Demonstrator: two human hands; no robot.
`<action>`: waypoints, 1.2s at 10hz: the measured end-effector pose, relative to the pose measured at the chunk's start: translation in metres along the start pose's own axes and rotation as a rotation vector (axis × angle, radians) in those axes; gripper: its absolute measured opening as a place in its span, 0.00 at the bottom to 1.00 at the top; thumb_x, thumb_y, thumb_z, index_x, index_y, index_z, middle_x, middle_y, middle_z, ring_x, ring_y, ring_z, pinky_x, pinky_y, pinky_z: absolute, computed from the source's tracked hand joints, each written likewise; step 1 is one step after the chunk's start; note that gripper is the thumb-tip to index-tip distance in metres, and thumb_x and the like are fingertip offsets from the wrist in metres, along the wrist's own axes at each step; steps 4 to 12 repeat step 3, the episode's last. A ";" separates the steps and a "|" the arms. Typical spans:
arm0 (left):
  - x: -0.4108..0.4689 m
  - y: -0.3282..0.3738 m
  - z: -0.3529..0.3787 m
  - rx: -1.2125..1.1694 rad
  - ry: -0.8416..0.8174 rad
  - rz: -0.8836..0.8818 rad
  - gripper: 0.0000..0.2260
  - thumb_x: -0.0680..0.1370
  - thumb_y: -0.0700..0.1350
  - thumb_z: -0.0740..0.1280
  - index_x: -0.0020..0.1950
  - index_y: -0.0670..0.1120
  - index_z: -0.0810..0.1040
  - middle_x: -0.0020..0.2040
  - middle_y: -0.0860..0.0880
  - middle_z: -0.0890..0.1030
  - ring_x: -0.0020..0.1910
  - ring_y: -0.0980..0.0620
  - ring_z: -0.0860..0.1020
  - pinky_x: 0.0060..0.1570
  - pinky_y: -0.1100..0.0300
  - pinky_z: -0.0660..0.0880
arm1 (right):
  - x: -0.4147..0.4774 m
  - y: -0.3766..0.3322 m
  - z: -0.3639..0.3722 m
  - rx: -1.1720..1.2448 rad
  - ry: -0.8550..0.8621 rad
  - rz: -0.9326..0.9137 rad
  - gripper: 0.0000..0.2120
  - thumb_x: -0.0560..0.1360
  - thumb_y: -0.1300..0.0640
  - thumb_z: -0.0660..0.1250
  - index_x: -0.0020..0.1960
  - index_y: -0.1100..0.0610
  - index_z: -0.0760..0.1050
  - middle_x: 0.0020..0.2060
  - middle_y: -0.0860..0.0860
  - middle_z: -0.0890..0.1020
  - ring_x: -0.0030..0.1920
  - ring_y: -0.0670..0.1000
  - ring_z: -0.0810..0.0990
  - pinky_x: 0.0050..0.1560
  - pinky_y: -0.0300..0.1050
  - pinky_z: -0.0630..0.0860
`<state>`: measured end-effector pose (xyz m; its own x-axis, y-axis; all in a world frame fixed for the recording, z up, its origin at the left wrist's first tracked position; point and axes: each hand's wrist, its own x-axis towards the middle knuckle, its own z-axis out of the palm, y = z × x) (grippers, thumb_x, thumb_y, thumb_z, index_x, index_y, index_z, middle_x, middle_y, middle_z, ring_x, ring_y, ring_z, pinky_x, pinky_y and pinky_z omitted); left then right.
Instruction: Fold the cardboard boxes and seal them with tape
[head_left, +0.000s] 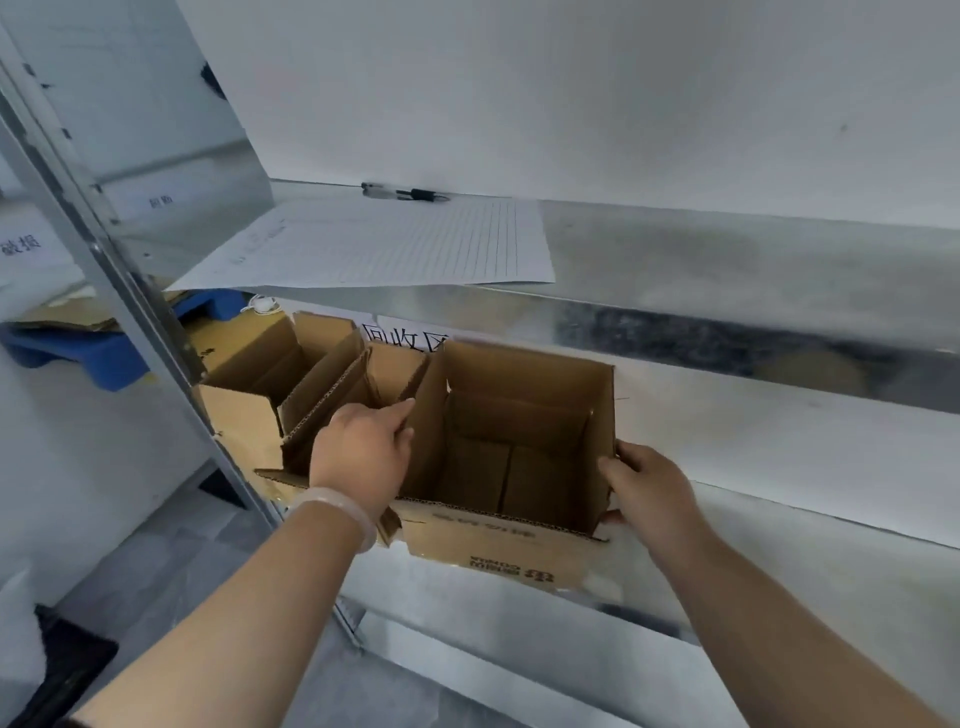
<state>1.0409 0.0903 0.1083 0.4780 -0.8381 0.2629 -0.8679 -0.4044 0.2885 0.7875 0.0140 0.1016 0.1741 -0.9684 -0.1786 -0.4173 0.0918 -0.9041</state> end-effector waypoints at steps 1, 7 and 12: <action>0.013 -0.014 0.002 0.114 -0.078 0.094 0.19 0.81 0.53 0.57 0.72 0.56 0.68 0.54 0.50 0.78 0.59 0.51 0.72 0.57 0.54 0.73 | -0.003 -0.004 0.020 -0.087 0.065 -0.013 0.10 0.83 0.50 0.54 0.57 0.47 0.73 0.45 0.47 0.80 0.43 0.48 0.79 0.46 0.48 0.81; 0.024 -0.025 -0.008 -0.150 -0.178 0.191 0.24 0.81 0.57 0.56 0.76 0.53 0.61 0.74 0.52 0.66 0.75 0.49 0.59 0.73 0.49 0.58 | -0.013 -0.004 0.033 -0.089 0.010 0.064 0.25 0.82 0.40 0.45 0.78 0.45 0.57 0.74 0.48 0.66 0.73 0.53 0.66 0.72 0.50 0.63; 0.024 -0.025 -0.008 -0.150 -0.178 0.191 0.24 0.81 0.57 0.56 0.76 0.53 0.61 0.74 0.52 0.66 0.75 0.49 0.59 0.73 0.49 0.58 | -0.013 -0.004 0.033 -0.089 0.010 0.064 0.25 0.82 0.40 0.45 0.78 0.45 0.57 0.74 0.48 0.66 0.73 0.53 0.66 0.72 0.50 0.63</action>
